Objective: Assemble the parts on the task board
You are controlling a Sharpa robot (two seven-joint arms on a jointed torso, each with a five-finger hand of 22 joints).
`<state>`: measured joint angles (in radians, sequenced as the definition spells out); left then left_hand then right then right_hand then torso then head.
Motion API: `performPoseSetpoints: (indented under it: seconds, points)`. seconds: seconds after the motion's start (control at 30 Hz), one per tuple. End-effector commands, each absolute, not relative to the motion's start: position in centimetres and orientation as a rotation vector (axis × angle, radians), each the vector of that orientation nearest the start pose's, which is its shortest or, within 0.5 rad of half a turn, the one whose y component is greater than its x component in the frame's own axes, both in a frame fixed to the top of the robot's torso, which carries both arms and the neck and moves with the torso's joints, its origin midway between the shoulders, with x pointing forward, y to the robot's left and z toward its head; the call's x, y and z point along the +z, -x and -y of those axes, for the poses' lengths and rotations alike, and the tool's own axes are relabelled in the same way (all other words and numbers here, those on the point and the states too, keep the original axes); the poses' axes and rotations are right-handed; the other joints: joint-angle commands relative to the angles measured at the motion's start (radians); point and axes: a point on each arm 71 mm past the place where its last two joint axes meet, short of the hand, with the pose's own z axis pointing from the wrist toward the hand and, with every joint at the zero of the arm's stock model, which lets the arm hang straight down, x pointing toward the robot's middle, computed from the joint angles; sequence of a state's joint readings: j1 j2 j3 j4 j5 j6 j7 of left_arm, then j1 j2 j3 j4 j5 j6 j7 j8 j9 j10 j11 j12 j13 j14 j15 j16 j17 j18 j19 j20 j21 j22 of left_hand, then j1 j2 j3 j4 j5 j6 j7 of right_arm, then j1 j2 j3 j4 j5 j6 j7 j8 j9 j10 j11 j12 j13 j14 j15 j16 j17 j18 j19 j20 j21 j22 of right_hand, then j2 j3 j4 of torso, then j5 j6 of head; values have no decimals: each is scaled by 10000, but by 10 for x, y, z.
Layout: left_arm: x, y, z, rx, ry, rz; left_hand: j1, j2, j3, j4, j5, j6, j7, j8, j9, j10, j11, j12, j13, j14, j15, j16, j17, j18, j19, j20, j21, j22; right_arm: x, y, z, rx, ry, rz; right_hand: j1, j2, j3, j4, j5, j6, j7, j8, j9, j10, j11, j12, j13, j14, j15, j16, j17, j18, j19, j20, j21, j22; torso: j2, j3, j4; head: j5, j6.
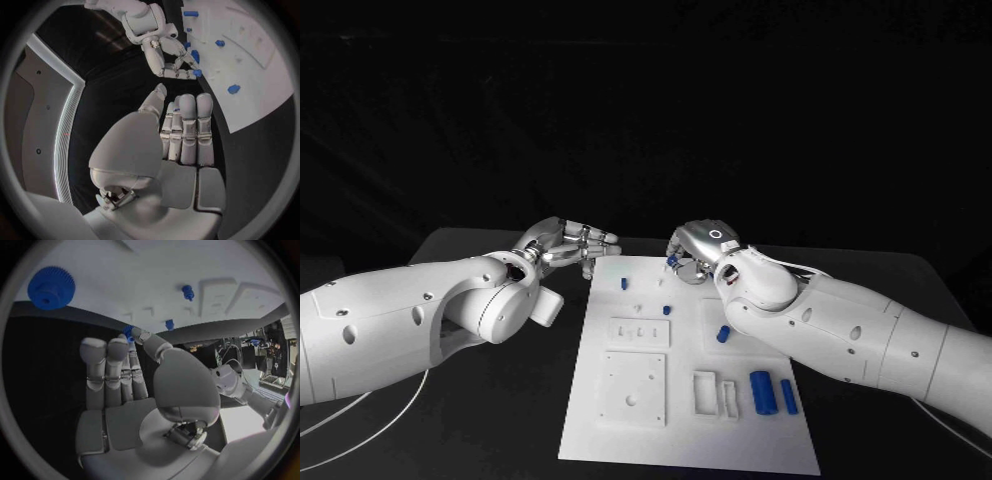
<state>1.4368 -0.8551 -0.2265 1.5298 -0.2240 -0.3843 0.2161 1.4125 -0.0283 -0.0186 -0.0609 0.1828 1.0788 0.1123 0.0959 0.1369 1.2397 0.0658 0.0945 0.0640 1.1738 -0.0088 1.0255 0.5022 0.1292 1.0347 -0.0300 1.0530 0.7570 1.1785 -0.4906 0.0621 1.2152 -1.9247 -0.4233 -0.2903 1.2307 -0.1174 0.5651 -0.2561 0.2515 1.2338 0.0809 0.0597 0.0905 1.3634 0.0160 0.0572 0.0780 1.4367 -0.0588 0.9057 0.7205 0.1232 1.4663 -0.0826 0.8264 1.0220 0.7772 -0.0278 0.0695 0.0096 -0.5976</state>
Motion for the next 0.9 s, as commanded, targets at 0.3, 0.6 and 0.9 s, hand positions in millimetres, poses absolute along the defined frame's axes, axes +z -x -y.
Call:
performPoseSetpoints:
  seconds: [0.3, 0.6, 0.9]
  points:
    - [-133, -504, -213, -12889, 7974, -15738, -70, -9, 52, 23, 60, -71, -3, -31, 10, -79, 3, -1, -8, 11, 31, 16, -8, 153, 8, 42, -29, 9, -162, -539, 103, 3977, 3478, -13267, -44, -90, 46, 41, -36, 63, 5, 40, -2, 64, 10, 33, -6, -15, -70, -34, 19, 196, 285, -58, -88, 26, 97, -31, 26, 38, 38]
    - [-132, -504, -212, -12927, 7940, -15733, -70, -9, 52, 23, 60, -71, -3, -31, 10, -79, 3, -1, -8, 11, 31, 16, -8, 153, 8, 42, -29, 9, -164, -542, 101, 3949, 3452, -13323, -29, -97, 38, 59, -48, 62, 5, 40, -11, 61, 10, 32, -12, -16, -71, -38, 22, 197, 296, -59, -129, 60, 108, -31, 22, 94, 19]
    - [-131, -504, -211, -12945, 7910, -15726, -70, -9, 52, 23, 60, -71, -3, -31, 10, -79, 3, -1, -8, 11, 31, 16, -8, 153, 8, 42, -29, 9, -164, -542, 100, 3944, 3454, -13344, -25, -108, 25, 74, -31, 56, 8, 41, -22, 57, 12, 31, -16, -16, -73, -44, 27, 200, 313, -62, -190, 124, 113, -38, 34, 189, -1]
